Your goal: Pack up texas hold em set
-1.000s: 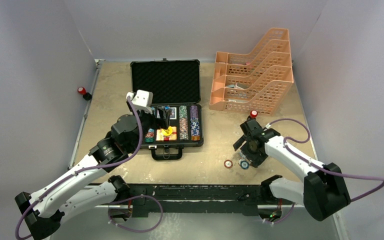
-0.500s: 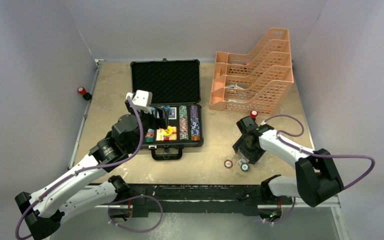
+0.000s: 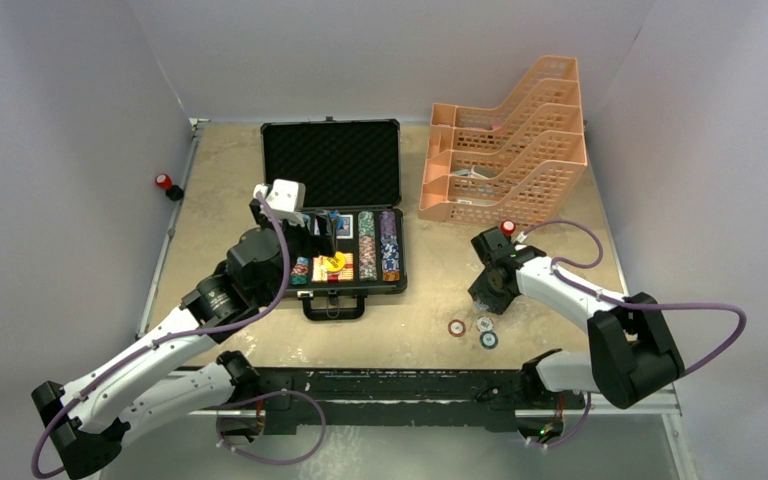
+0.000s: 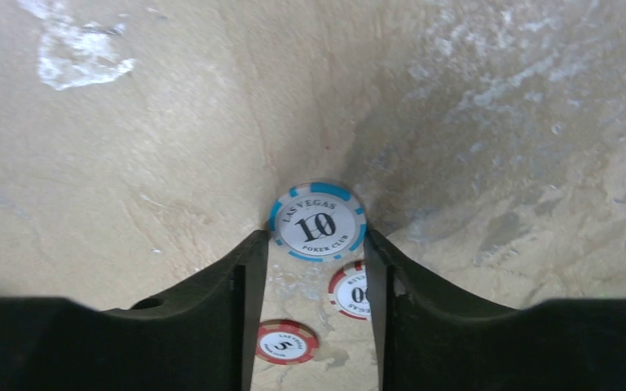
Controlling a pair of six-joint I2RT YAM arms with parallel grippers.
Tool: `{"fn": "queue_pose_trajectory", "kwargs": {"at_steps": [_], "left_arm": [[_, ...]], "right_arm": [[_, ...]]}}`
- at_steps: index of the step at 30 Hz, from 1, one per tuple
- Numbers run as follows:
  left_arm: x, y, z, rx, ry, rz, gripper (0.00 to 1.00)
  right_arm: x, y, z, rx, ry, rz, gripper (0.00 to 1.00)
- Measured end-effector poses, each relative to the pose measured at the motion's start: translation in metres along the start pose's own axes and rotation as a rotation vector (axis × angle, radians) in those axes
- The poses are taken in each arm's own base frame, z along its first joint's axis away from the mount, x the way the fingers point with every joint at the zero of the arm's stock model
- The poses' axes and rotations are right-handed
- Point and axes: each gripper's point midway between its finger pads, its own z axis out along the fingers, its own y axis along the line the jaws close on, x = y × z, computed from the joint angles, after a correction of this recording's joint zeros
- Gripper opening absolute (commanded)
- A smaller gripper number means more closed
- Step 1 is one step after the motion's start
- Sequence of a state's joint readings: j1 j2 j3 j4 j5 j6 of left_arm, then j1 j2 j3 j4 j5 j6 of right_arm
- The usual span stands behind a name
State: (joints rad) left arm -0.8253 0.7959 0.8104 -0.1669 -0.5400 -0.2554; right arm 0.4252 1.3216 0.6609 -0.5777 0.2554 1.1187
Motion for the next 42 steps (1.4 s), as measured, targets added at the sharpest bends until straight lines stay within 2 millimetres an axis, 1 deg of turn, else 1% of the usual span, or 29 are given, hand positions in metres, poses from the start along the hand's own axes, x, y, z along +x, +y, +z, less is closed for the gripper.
{"fn": "queue_pose_trajectory", "kwargs": {"at_steps": [5,6,11,14,19,22,25,28,32,34,36,40,42], "left_arm": [[0.001,0.0,0.001,-0.004,0.004,0.003,0.84],[0.001,0.0,0.001,-0.004,0.003,0.003,0.84],[0.002,0.0,0.002,-0.005,0.007,0.005,0.84],[0.003,0.0,0.002,-0.006,0.01,0.007,0.84],[0.005,0.001,0.002,-0.008,0.016,0.01,0.84],[0.005,0.001,0.002,-0.008,0.015,0.01,0.84],[0.005,0.001,0.002,-0.013,0.015,0.01,0.84],[0.004,0.002,0.002,-0.019,0.013,0.003,0.84],[0.004,0.004,0.002,-0.029,0.012,-0.004,0.85],[0.005,0.005,0.003,-0.037,0.014,-0.002,0.86],[0.007,0.006,0.004,-0.048,0.022,0.004,0.87],[0.011,0.007,0.004,-0.055,0.036,0.014,0.88],[0.012,0.007,0.004,-0.053,0.041,0.017,0.9]], "right_arm": [[-0.004,0.006,0.001,-0.027,-0.022,0.004,0.44],[-0.005,0.007,0.001,-0.03,-0.025,0.003,0.46],[-0.006,0.007,0.001,-0.032,-0.031,-0.007,0.62],[-0.007,0.007,0.001,-0.031,-0.033,-0.009,0.64],[-0.007,0.008,0.003,-0.011,-0.022,-0.032,0.6],[-0.007,0.007,0.005,0.025,-0.008,-0.056,0.53],[-0.007,0.007,0.005,0.035,-0.002,-0.076,0.48],[-0.007,0.008,0.005,0.028,0.0,-0.094,0.48],[-0.006,0.009,0.006,0.024,0.008,-0.117,0.53],[-0.006,0.011,0.006,0.025,0.017,-0.131,0.54],[-0.006,0.014,0.006,0.025,0.028,-0.146,0.51],[-0.008,0.02,0.008,0.025,0.036,-0.17,0.41],[-0.008,0.022,0.008,0.024,0.039,-0.18,0.38]]}}
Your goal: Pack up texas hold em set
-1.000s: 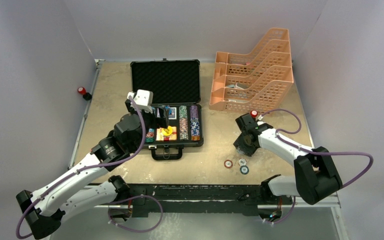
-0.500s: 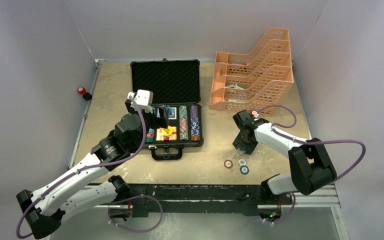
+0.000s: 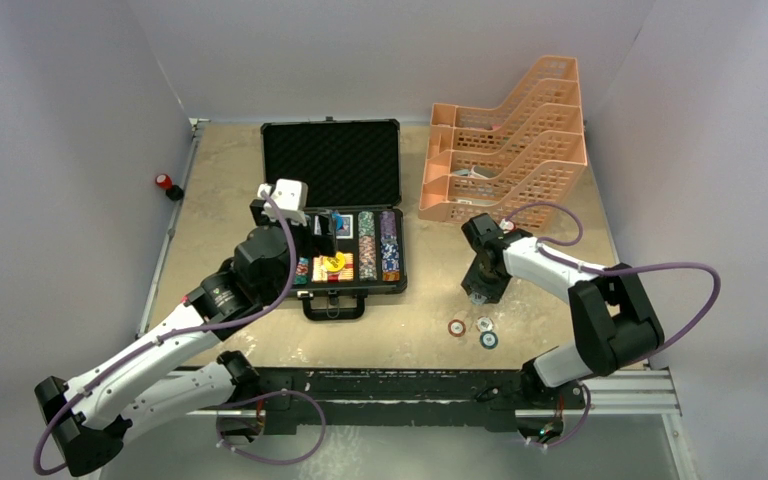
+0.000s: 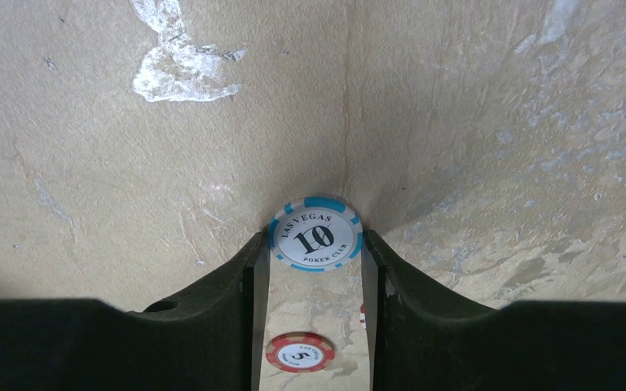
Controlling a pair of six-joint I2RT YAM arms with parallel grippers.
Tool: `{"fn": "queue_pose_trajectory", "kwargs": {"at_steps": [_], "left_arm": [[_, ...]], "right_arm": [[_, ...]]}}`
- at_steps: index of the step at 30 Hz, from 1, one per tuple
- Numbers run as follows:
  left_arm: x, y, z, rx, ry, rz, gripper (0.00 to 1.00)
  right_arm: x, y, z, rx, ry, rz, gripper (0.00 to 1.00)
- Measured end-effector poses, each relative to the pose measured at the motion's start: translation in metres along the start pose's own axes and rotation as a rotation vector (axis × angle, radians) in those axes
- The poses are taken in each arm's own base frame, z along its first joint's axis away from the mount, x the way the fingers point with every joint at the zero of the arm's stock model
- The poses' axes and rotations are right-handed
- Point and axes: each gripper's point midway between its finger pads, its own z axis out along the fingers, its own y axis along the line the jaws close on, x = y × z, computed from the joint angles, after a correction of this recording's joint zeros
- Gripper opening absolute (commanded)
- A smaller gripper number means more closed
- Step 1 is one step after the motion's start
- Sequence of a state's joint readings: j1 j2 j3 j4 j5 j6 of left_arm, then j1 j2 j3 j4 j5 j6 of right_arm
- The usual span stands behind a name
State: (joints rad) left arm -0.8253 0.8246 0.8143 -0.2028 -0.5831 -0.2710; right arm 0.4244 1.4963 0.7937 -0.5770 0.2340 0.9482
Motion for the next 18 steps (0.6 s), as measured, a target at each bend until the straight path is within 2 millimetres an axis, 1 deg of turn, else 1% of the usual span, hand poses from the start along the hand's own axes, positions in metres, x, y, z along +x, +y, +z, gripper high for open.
{"fn": "queue_pose_trajectory", "kwargs": {"at_steps": [2,3,7,9,10,13,15,18], "left_arm": [[0.001,-0.001,0.0,0.005,0.003,0.001,0.99],[0.001,-0.002,0.0,0.01,0.004,0.001,1.0],[0.006,-0.008,0.004,0.028,0.024,0.003,1.0],[0.014,-0.014,0.007,0.048,0.051,0.008,1.0],[0.018,-0.017,0.009,0.059,0.065,0.007,0.98],[0.035,-0.032,0.017,0.107,0.127,-0.011,0.94],[0.048,-0.046,0.021,0.149,0.181,-0.033,0.89],[0.068,-0.075,0.031,0.237,0.267,-0.095,0.85]], "right_arm": [[0.0,0.0,0.0,-0.001,0.002,-0.006,0.37],[0.0,0.001,0.0,-0.003,0.002,-0.007,0.37],[-0.001,0.001,-0.002,-0.01,-0.002,-0.009,0.37],[-0.001,0.002,-0.003,-0.012,-0.004,-0.009,0.37],[-0.002,0.002,-0.003,-0.014,-0.006,-0.008,0.37],[-0.004,0.003,-0.006,-0.026,-0.017,-0.008,0.37],[-0.006,0.005,-0.01,-0.044,-0.027,-0.006,0.37],[-0.01,0.01,-0.021,-0.094,-0.045,-0.002,0.37]]}}
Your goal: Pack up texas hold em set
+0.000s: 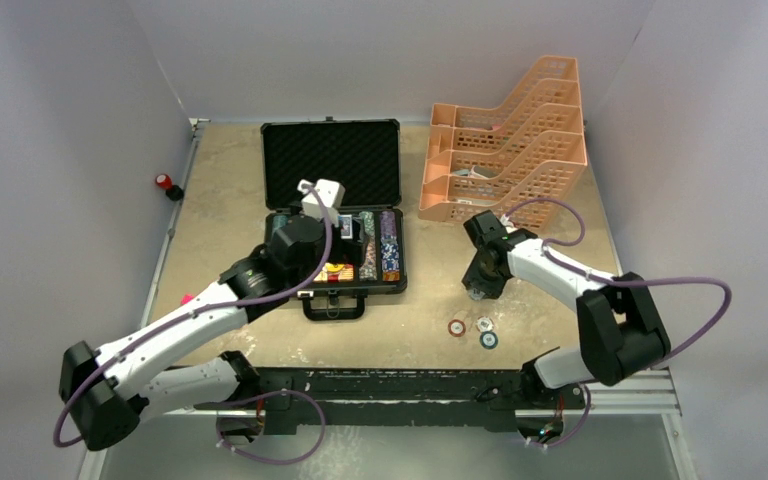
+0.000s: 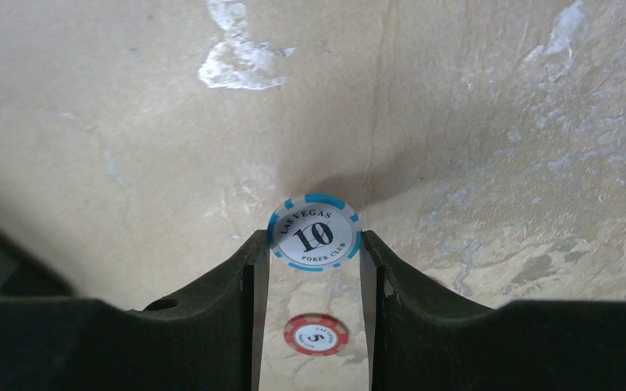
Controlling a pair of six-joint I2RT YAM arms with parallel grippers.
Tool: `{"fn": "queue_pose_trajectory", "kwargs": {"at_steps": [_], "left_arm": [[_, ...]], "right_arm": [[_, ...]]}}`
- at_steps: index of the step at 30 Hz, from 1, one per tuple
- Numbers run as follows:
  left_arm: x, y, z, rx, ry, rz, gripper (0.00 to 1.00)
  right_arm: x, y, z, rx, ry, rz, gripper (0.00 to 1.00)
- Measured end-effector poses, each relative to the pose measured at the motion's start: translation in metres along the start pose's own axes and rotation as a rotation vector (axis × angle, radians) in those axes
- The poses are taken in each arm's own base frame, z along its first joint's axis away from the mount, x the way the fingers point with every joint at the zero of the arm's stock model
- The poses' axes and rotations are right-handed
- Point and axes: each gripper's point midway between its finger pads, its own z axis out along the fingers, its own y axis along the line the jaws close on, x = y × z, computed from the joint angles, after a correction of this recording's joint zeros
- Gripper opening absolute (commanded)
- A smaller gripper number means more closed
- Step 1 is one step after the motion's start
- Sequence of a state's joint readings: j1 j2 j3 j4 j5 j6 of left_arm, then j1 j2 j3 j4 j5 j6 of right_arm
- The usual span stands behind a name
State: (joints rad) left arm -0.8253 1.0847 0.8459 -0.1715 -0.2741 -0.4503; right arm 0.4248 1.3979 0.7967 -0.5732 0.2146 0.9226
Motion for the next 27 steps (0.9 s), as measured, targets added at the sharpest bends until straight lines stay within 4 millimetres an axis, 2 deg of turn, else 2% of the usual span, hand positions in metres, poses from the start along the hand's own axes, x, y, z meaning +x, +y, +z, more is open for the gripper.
{"fn": "queue_pose_trajectory", "kwargs": {"at_steps": [7,11,12,17,19,22,27], "left_arm": [[0.036,-0.051,0.035,0.211,0.107,-0.206,0.76],[0.06,-0.078,0.057,0.305,0.168,-0.274,0.71],[0.073,-0.087,0.064,0.328,0.199,-0.277,0.7],[0.117,-0.118,0.073,0.4,0.301,-0.26,0.63],[0.127,-0.123,0.076,0.414,0.318,-0.264,0.61],[0.131,-0.133,0.081,0.44,0.312,-0.29,0.58],[0.113,-0.145,0.083,0.481,0.211,-0.377,0.52]], "right_arm": [[-0.009,0.031,-0.027,-0.21,-0.04,0.035,0.37],[-0.004,0.043,-0.032,-0.299,-0.024,0.041,0.37],[-0.003,0.046,-0.033,-0.316,-0.018,0.041,0.37],[-0.001,0.058,-0.041,-0.395,-0.003,0.038,0.37],[-0.002,0.061,-0.045,-0.417,-0.007,0.038,0.37],[-0.003,0.066,-0.05,-0.449,-0.007,0.036,0.37],[0.0,0.073,-0.054,-0.492,0.01,0.032,0.37]]}}
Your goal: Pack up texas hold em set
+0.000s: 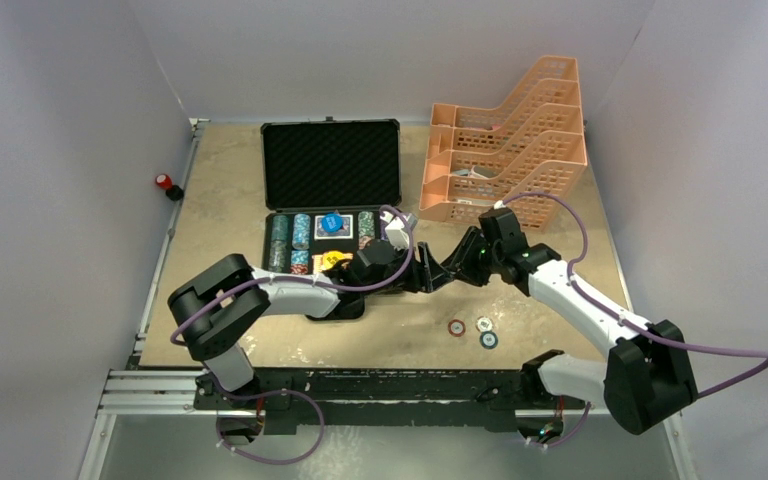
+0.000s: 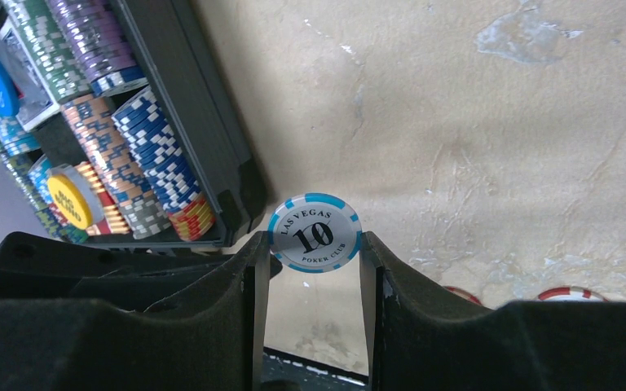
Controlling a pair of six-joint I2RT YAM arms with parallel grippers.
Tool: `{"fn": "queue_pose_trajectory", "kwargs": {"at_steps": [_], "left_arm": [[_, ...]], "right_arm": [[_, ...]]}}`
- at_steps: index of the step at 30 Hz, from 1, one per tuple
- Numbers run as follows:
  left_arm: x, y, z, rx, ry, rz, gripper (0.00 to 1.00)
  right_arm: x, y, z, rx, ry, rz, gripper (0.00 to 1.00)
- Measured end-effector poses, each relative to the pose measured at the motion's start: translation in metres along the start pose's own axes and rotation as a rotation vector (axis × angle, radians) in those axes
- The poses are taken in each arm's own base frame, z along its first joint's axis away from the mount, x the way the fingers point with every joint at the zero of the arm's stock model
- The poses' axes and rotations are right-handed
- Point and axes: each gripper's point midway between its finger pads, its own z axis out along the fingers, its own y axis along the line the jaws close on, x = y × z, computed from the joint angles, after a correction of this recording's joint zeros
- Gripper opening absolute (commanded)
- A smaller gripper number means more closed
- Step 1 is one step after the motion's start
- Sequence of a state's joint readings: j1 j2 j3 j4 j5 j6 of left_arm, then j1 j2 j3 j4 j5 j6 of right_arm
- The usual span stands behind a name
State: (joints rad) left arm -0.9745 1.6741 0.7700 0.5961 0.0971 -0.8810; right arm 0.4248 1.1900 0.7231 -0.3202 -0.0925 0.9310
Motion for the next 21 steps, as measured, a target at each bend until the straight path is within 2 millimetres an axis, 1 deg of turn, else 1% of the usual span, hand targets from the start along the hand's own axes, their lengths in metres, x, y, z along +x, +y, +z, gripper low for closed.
{"fn": "queue_pose_trajectory", "kwargs": {"at_steps": [3,6,13,18,21], "left_arm": [[-0.005,-0.003,0.005,0.009,-0.051,-0.032,0.48],[-0.006,0.001,0.01,-0.003,-0.084,-0.064,0.46],[-0.01,0.007,0.011,-0.013,-0.146,-0.123,0.39],[-0.012,0.014,0.013,-0.038,-0.179,-0.152,0.37],[-0.014,0.016,0.014,-0.046,-0.192,-0.159,0.32]], "right_arm": [[0.001,0.004,0.0,-0.02,0.004,0.007,0.37],[0.0,0.006,0.0,-0.03,0.005,0.012,0.38],[-0.003,0.008,-0.002,-0.044,-0.009,0.027,0.37],[-0.005,0.015,-0.004,-0.075,-0.016,0.036,0.38],[-0.005,0.017,-0.004,-0.081,-0.019,0.04,0.38]]}}
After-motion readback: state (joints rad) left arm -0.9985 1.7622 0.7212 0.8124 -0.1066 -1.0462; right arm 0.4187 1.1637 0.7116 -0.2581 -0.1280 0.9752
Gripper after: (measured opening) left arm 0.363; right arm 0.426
